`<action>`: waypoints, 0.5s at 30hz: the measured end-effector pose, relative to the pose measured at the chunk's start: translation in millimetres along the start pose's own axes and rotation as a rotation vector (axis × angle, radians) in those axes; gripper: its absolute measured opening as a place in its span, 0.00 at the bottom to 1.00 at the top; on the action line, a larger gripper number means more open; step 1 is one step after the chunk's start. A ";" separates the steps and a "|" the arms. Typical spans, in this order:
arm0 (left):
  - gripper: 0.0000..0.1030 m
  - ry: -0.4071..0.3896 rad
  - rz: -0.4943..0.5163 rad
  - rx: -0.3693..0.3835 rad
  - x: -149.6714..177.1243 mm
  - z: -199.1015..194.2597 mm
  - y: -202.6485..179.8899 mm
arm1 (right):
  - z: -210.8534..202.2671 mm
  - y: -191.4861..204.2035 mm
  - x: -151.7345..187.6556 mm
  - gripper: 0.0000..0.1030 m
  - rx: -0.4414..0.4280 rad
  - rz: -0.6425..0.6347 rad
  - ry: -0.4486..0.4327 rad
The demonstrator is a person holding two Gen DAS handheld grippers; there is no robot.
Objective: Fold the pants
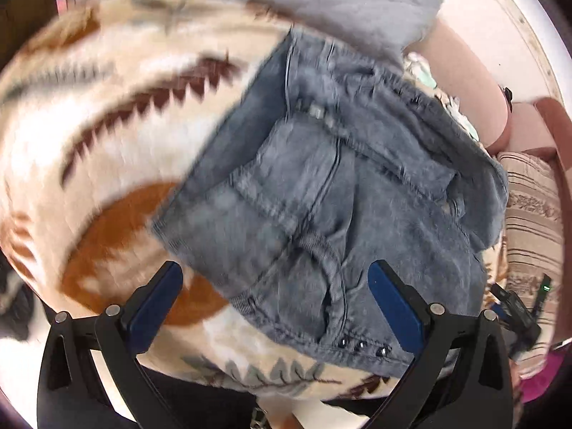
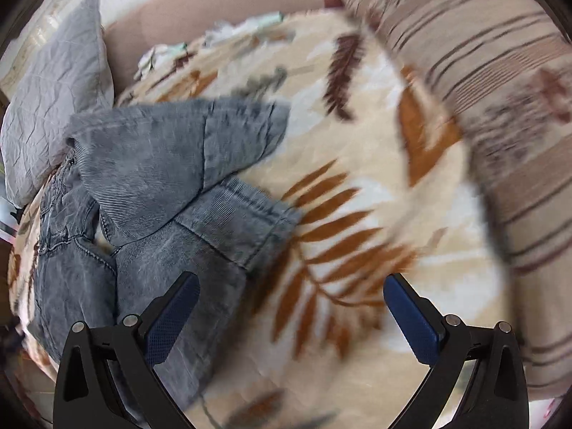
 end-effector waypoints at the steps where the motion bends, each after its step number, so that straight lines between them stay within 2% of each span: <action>1: 1.00 0.028 -0.006 0.011 6.0 7.9 -0.2 | 8.8 6.5 0.6 0.99 -0.022 0.002 0.016; 4: 1.00 0.110 -0.030 0.063 22.1 28.5 -9.5 | 21.7 16.4 2.8 0.99 -0.015 -0.012 0.034; 5: 1.00 0.127 -0.041 0.080 26.5 33.4 -14.5 | 21.9 19.4 2.2 0.93 0.000 -0.027 0.019; 6: 1.00 0.121 -0.041 0.081 25.4 32.7 -19.6 | 20.0 23.6 1.1 0.67 -0.010 -0.042 0.000; 7: 0.93 0.105 -0.030 0.092 23.7 30.2 -26.7 | 16.9 28.3 -0.1 0.41 -0.029 -0.059 -0.014; 8: 0.79 0.093 -0.018 0.105 22.3 26.8 -33.0 | 16.1 30.8 0.5 0.10 -0.053 -0.062 0.000; 9: 0.68 0.079 -0.008 0.123 19.7 21.5 -40.4 | 12.6 30.3 -0.5 0.10 -0.068 -0.056 -0.006; 10: 0.48 0.078 -0.002 0.137 18.7 18.5 -45.1 | 3.0 29.6 -1.8 0.10 -0.082 -0.059 -0.028; 11: 0.32 0.078 0.004 0.140 18.5 14.5 -48.6 | -7.3 28.7 -2.6 0.10 -0.097 -0.062 -0.048; 13: 0.26 0.060 0.023 0.152 18.7 2.9 -51.2 | -45.6 20.7 2.4 0.09 -0.142 -0.046 -0.113; 15: 0.25 0.045 0.034 0.148 21.0 -3.6 -46.2 | -76.3 5.7 18.9 0.09 -0.132 -0.048 -0.161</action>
Point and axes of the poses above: each gripper's, at about its wrist camera, not at the fingertips, and z roughly the way its jaws point, y to its left, x to its underside, the point moved 9 cm from there along z, roughly the way its jaws point, and after that the axes turned 1 degree about -y, right-handed, at the moved point
